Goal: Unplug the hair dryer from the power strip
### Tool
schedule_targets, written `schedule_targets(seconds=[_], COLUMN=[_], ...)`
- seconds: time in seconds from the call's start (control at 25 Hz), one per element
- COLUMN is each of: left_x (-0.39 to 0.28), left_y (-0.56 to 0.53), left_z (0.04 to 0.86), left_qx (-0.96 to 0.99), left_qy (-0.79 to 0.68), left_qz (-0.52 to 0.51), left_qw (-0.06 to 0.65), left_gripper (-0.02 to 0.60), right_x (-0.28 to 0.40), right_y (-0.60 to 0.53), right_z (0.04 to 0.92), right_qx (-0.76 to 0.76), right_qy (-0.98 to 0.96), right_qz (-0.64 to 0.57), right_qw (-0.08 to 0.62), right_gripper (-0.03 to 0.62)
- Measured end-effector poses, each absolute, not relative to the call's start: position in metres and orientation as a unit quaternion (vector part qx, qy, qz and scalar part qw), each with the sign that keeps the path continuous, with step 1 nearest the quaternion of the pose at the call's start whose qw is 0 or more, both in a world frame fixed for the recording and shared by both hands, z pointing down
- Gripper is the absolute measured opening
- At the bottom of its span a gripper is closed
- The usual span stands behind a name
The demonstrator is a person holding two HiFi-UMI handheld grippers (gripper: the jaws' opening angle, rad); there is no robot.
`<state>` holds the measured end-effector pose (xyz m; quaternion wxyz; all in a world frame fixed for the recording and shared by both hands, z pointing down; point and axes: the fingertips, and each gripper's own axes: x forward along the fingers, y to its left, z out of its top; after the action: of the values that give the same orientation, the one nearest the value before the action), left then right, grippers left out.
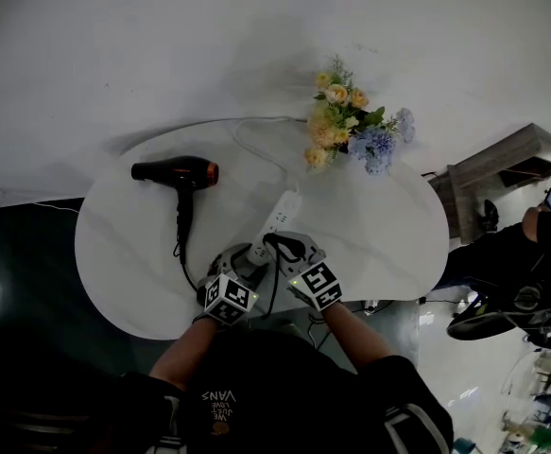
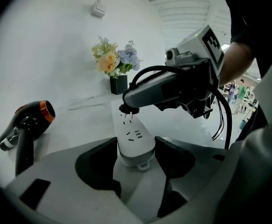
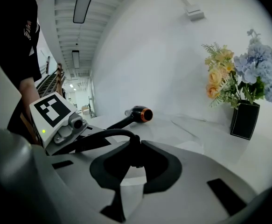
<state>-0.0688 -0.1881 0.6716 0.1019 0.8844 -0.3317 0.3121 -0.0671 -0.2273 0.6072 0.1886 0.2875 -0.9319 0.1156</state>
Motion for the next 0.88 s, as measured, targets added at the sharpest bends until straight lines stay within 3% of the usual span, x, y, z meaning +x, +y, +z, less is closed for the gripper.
schedule_targets(seconds=[0.6,0.76,0.88], left_x=[-0.068,-0.068,-0.069], left_y=[-0.176,-0.170,-0.167], left_z=[0.644,0.632,0.618], left_qx=[0.882,0.879,0.874], left_qy=[-0.352,-0.368,-0.387], left_qz=[0.300,0.293,0.283], left_qw=[0.088,0.083,0.073], left_gripper=[0.267,0.211,0.128], right_x=[-0.042,-0.034,-0.027], right_y=[-0.203,-0.196,-0.190], right_z=[0.584,0.574,0.566], right_qx=[0.303,0.302,0.304], right_qy=[-0.928,-0.930,-0.930], right_qz=[0.120,0.119,0.117], right_qw=[0.179,0.172,0.169], right_gripper=[0.072,0.072,0.072])
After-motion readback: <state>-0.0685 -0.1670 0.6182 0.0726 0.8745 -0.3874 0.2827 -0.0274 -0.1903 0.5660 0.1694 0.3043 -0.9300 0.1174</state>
